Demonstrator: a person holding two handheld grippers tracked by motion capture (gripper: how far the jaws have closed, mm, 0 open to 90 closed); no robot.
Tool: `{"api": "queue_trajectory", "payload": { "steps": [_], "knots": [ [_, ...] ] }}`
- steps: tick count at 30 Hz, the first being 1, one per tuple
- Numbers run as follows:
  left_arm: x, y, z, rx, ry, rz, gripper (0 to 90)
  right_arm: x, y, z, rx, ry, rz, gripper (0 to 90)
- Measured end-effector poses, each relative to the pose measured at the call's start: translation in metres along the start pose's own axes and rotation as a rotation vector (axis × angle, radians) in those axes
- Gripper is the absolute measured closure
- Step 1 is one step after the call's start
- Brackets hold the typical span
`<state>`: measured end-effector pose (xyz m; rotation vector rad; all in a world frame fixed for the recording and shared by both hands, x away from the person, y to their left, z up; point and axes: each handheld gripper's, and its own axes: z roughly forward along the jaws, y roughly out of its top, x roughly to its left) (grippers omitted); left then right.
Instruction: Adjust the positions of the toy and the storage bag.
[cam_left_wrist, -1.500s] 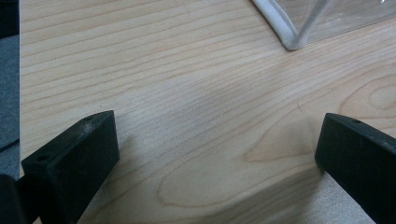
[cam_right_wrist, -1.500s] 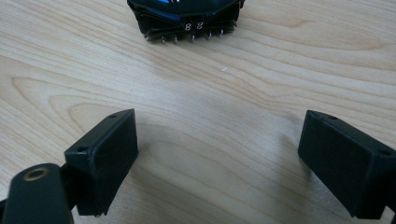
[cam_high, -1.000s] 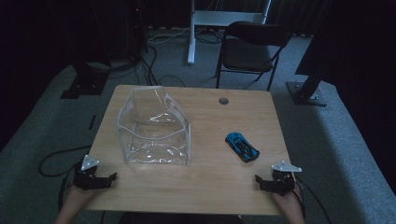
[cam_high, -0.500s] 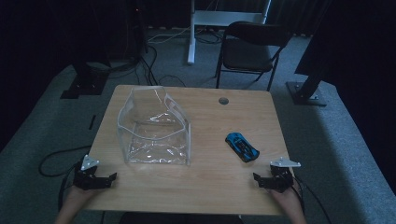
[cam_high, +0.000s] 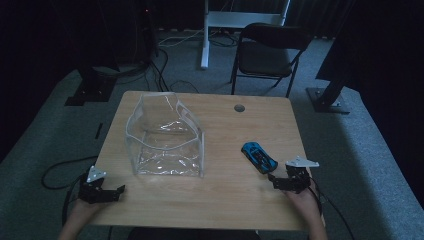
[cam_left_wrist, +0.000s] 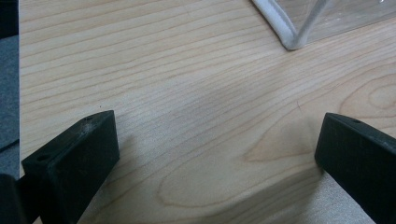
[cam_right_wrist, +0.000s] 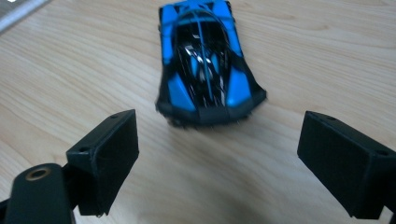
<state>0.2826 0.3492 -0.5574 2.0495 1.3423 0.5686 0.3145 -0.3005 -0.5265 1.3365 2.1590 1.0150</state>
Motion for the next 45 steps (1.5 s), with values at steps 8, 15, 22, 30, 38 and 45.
{"api": "queue_trajectory", "payload": {
  "steps": [8, 15, 22, 30, 38, 45],
  "knots": [
    [0.0, 0.0, 0.0, 0.0, 0.0, 0.0, 0.2, 0.0, 0.017, 0.02, 0.008, 0.02, -0.014, 11.7],
    [0.0, 0.0, 0.0, 0.0, 0.0, 0.0, 0.2, -0.006, 0.034, 0.037, 0.016, 0.02, -0.018, 11.7],
    [0.0, 0.0, 0.0, 0.0, 0.0, -0.001, 0.2, -0.011, 0.045, 0.056, 0.048, 0.03, -0.016, 11.8],
    [0.0, 0.0, 0.0, 0.0, 0.0, 0.0, 0.2, -0.009, 0.054, 0.072, 0.089, 0.043, -0.034, 11.8],
    [0.0, 0.0, 0.0, 0.0, 0.0, 0.0, 0.2, -0.009, 0.058, 0.079, 0.096, 0.074, -0.023, 12.8],
    [0.0, 0.0, 0.0, 0.0, 0.0, 0.0, 0.2, -0.004, 0.058, 0.087, 0.147, 0.076, -0.057, 13.1]
  ]
}}
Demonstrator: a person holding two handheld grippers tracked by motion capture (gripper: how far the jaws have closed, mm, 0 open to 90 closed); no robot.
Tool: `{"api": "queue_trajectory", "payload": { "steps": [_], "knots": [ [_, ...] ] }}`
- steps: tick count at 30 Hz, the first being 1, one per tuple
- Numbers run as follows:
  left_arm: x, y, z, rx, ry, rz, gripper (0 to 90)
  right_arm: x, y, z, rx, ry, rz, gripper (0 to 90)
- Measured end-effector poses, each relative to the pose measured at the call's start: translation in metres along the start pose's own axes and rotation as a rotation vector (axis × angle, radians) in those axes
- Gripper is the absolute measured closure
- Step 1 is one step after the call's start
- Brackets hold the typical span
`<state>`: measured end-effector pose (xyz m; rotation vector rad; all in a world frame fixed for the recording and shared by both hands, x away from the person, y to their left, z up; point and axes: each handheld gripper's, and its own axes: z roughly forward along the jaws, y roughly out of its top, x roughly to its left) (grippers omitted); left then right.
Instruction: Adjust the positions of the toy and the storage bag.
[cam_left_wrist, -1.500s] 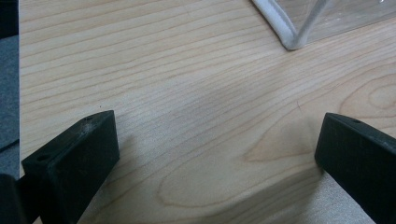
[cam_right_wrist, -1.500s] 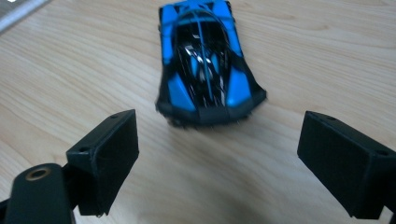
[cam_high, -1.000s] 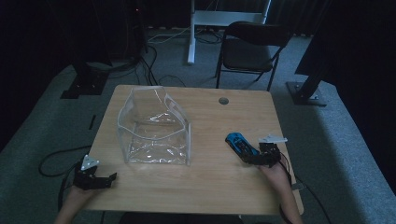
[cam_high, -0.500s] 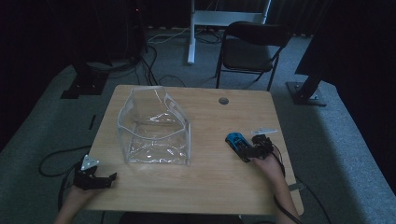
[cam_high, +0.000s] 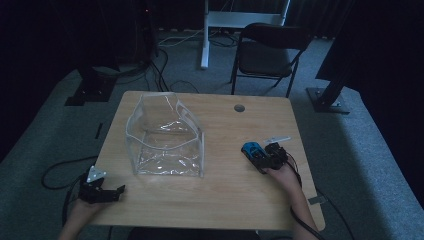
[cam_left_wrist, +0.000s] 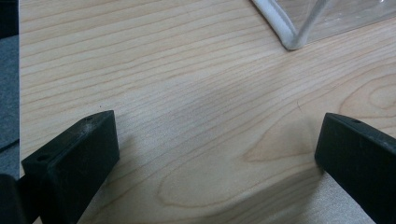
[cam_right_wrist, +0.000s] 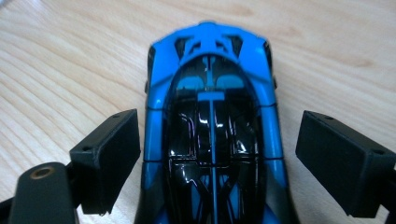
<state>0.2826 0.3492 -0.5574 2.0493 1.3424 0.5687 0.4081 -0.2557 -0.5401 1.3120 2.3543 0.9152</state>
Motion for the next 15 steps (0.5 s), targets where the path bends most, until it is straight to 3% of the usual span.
{"api": "queue_trajectory", "payload": {
  "steps": [4, 15],
  "knots": [
    [0.0, 0.0, 0.0, 0.0, 0.0, 0.0, 0.2, -0.0004, -0.0016, 0.0059, 0.031, -0.006, -0.013, 14.6],
    [-0.0001, -0.0001, -0.0001, 0.0, 0.001, -0.001, 0.2, 0.0042, -0.0023, 0.0051, 0.018, -0.013, -0.051, 25.4]
  ]
}}
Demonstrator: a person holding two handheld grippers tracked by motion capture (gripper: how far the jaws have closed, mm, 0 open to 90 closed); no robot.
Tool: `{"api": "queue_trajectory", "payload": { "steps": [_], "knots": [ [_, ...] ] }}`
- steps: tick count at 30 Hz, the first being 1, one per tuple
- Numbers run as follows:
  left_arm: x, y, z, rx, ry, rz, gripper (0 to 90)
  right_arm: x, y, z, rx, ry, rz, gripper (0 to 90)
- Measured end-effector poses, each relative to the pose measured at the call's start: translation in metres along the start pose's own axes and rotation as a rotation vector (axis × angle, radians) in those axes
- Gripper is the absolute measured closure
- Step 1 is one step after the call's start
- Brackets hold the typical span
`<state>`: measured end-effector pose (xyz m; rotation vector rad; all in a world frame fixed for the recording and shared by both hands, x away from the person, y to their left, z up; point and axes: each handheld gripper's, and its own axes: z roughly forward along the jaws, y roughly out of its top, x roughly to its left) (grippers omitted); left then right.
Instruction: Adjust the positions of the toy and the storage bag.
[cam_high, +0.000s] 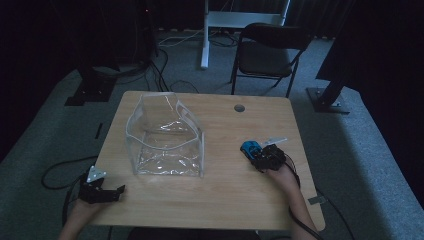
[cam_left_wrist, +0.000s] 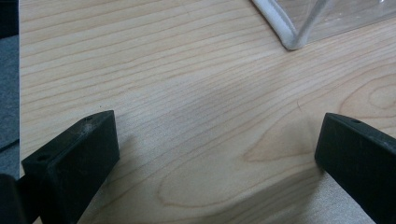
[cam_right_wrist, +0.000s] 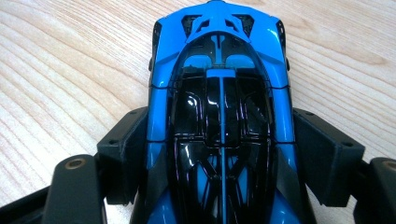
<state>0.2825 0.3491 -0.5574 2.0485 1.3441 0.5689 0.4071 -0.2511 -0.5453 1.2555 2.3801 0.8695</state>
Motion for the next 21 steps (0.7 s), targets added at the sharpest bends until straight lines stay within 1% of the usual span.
{"api": "queue_trajectory", "payload": {
  "steps": [3, 8, 9, 10, 15, 16, 17, 19, 20, 21],
  "knots": [
    [0.0, 0.0, 0.0, 0.0, 0.0, 0.0, 0.2, 0.001, 0.0, 0.0, -0.003, -0.005, 0.002, 25.5],
    [0.0, 0.0, 0.0, 0.0, 0.0, 0.0, 0.2, 0.0, -0.001, -0.001, -0.006, 0.002, 0.015, 25.6],
    [0.0, 0.0, 0.0, 0.0, 0.0, 0.0, 0.2, 0.001, -0.002, -0.003, -0.002, 0.01, 0.034, 25.6],
    [0.0, 0.0, 0.0, 0.0, 0.0, 0.0, 0.2, 0.001, -0.002, -0.004, -0.001, 0.013, 0.039, 25.6],
    [0.0, 0.0, 0.0, 0.0, 0.0, 0.0, 0.2, 0.001, -0.003, -0.007, 0.008, 0.014, 0.039, 25.6],
    [0.0, 0.0, 0.0, 0.0, 0.0, 0.0, 0.2, 0.001, -0.005, -0.012, 0.011, 0.026, 0.047, 25.7],
    [0.0, 0.0, 0.0, 0.0, 0.0, 0.0, 0.2, 0.001, -0.005, -0.012, 0.011, 0.026, 0.047, 25.7],
    [0.0, 0.0, 0.0, 0.0, 0.0, 0.0, 0.2, 0.002, -0.006, -0.015, 0.002, 0.034, 0.057, 26.0],
    [0.0, 0.0, 0.0, 0.0, 0.0, 0.0, 0.2, 0.003, -0.007, -0.018, -0.011, 0.035, 0.058, 26.9],
    [0.0, 0.0, 0.0, 0.0, 0.0, 0.0, 0.2, 0.003, -0.008, -0.02, -0.014, 0.046, 0.07, 26.9]
  ]
}}
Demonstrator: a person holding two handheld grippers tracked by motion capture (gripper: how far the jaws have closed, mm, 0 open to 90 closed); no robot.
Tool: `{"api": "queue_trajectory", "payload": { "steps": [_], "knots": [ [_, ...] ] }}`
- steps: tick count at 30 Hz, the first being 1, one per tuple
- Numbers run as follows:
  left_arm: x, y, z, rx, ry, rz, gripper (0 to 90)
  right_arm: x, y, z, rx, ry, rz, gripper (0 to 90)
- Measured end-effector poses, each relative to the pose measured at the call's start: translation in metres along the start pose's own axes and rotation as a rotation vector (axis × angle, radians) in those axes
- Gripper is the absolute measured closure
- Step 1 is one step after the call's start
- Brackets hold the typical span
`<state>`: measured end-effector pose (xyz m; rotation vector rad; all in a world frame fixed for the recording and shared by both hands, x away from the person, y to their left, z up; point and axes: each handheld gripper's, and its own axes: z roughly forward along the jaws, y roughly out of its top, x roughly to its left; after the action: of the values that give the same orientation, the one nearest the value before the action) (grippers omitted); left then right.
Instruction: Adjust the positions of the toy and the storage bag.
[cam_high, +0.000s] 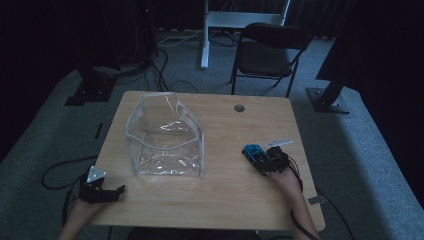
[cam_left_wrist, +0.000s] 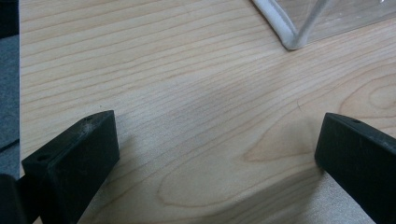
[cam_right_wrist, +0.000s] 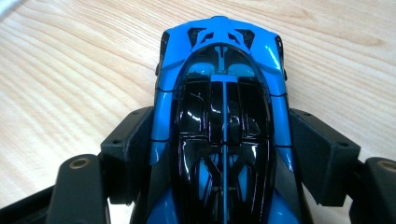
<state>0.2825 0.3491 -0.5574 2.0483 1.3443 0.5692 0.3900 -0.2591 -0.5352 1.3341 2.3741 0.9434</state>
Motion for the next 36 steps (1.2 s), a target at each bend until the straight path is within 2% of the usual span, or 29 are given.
{"api": "queue_trajectory", "payload": {
  "steps": [2, 5, 7, 10, 12, 16, 19, 21, 24, 26, 36],
  "knots": [
    [0.0, 0.0, 0.0, 0.0, 0.0, 0.0, 0.2, 0.002, -0.002, -0.001, 0.007, -0.016, -0.004, 26.9],
    [0.0, 0.0, 0.0, 0.0, 0.001, -0.001, 0.2, 0.002, -0.007, -0.004, 0.006, -0.006, -0.006, 26.9],
    [0.0, 0.0, 0.0, 0.0, 0.001, -0.001, 0.2, 0.004, -0.009, -0.008, 0.003, -0.02, -0.014, 27.0],
    [0.0, 0.0, 0.0, 0.0, 0.001, 0.0, 0.2, 0.003, -0.012, -0.015, -0.003, -0.01, -0.005, 27.0],
    [0.0, 0.0, 0.0, 0.0, 0.001, -0.001, 0.2, 0.002, -0.018, -0.025, -0.01, -0.029, 0.004, 27.0],
    [0.0, 0.0, 0.0, 0.0, 0.001, -0.001, 0.2, 0.0, -0.025, -0.034, -0.015, -0.037, 0.014, 26.9],
    [0.0, 0.0, 0.0, 0.0, 0.001, -0.001, 0.2, -0.001, -0.038, -0.046, -0.012, -0.068, 0.032, 26.9],
    [0.0, 0.0, 0.0, 0.0, 0.001, -0.001, 0.2, -0.001, -0.045, -0.052, -0.014, -0.076, 0.052, 26.9],
    [0.0, 0.0, 0.0, 0.0, 0.001, -0.001, 0.2, -0.001, -0.049, -0.055, -0.018, -0.08, 0.056, 26.9],
    [0.0, 0.0, 0.0, 0.0, 0.001, 0.0, 0.2, 0.0, -0.064, -0.066, -0.017, -0.093, 0.08, 26.9],
    [0.0, 0.0, 0.0, 0.0, 0.002, -0.002, 0.2, 0.016, -0.1, -0.092, -0.016, -0.124, 0.092, 26.9]
  ]
}}
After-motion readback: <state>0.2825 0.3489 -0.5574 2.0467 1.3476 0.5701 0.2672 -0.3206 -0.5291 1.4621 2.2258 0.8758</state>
